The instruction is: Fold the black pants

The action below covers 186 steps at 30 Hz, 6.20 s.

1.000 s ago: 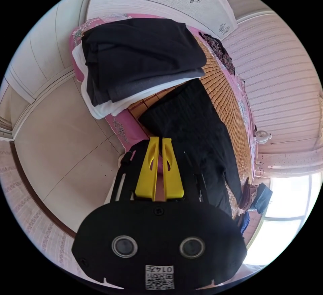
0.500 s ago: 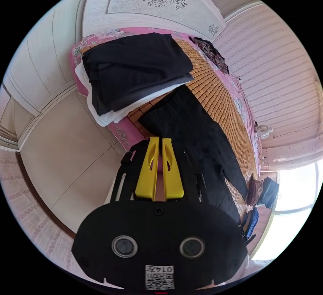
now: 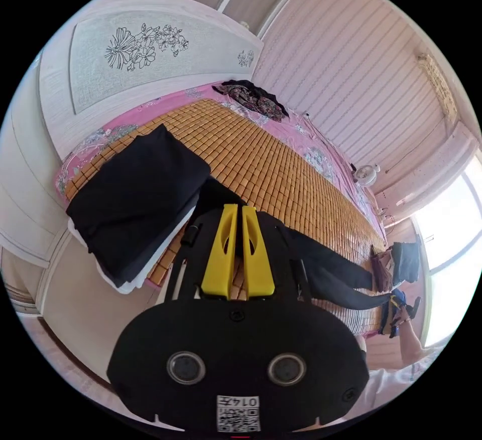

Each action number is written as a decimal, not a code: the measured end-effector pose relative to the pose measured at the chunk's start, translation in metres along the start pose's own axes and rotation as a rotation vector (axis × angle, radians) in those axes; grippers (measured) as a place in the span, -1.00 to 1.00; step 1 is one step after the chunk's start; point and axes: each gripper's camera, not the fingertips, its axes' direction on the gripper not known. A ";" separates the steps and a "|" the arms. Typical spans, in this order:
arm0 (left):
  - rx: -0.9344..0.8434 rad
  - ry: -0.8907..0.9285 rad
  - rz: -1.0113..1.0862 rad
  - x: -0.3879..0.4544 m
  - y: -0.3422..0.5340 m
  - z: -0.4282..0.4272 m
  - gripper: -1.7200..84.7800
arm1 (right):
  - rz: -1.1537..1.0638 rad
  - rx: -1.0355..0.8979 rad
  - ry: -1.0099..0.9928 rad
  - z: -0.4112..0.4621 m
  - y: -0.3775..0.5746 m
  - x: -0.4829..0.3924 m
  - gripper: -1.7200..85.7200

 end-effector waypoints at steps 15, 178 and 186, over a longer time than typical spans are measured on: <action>-0.299 -0.291 0.094 0.080 0.020 0.109 -0.97 | -0.142 -0.115 0.386 0.118 -0.043 -0.059 -0.92; -0.733 -0.056 1.320 0.593 0.328 0.169 -0.91 | -1.395 -0.340 0.226 0.160 0.252 -0.374 -0.91; -0.682 0.087 1.348 0.585 0.298 0.118 -0.98 | -1.290 -0.333 0.064 0.103 0.237 -0.376 -0.97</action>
